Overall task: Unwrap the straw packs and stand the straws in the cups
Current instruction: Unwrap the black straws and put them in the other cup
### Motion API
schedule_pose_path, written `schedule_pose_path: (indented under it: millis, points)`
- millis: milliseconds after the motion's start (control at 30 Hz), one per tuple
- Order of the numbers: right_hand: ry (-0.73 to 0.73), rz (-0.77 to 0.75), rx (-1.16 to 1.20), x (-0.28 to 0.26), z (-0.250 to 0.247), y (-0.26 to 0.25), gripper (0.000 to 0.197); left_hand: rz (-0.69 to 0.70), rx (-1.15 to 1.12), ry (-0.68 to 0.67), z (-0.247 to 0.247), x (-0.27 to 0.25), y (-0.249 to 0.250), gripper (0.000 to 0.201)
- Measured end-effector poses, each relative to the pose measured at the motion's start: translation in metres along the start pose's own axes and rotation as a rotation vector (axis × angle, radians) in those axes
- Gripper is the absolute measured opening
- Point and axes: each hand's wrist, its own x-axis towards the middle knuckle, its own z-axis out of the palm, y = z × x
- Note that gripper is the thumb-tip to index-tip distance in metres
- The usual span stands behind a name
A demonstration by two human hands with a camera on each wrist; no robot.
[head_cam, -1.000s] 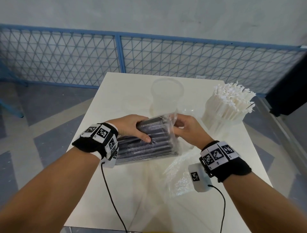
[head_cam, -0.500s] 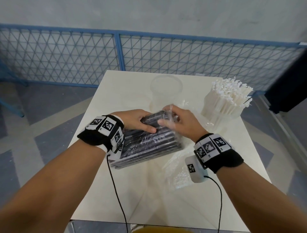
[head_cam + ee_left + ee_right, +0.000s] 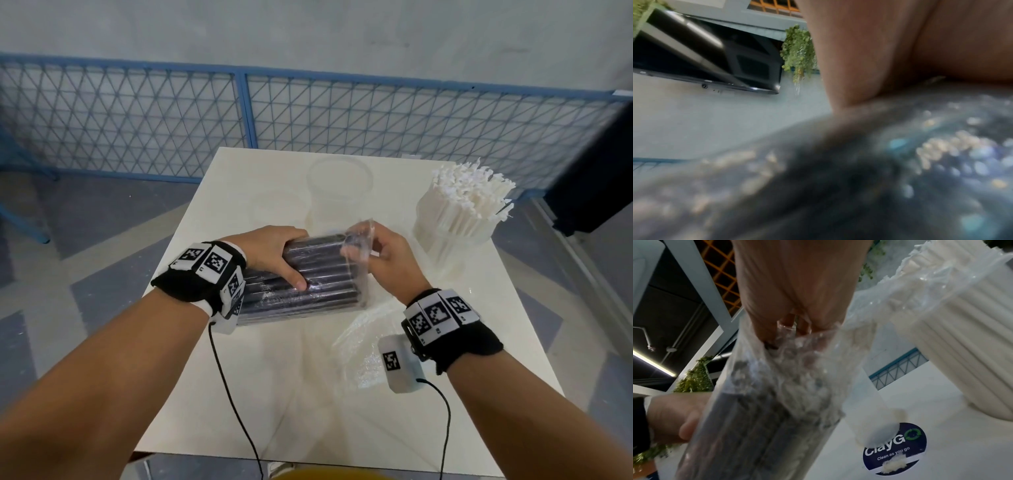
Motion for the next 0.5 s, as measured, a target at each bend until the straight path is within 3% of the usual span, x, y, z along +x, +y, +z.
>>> schedule_pose_path:
  millis: [167, 267, 400, 500]
  points:
    - [0.007, 0.025, 0.112, -0.006, -0.011, 0.004, 0.017, -0.014, -0.026, 0.045, 0.003, 0.001, -0.019, 0.039]
    - [0.037, 0.047, 0.166, -0.010, -0.013, 0.004, 0.014, -0.003, -0.079, 0.063, 0.004, 0.000, -0.026, 0.042]
    - [0.098, 0.087, 0.242, -0.012, -0.012, 0.007, 0.011, -0.002, -0.098, 0.080, 0.001, -0.002, -0.022, 0.074]
    - [0.126, 0.137, 0.274, -0.008, -0.006, 0.007, 0.012, -0.019, -0.023, 0.074, -0.001, -0.006, -0.011, 0.078]
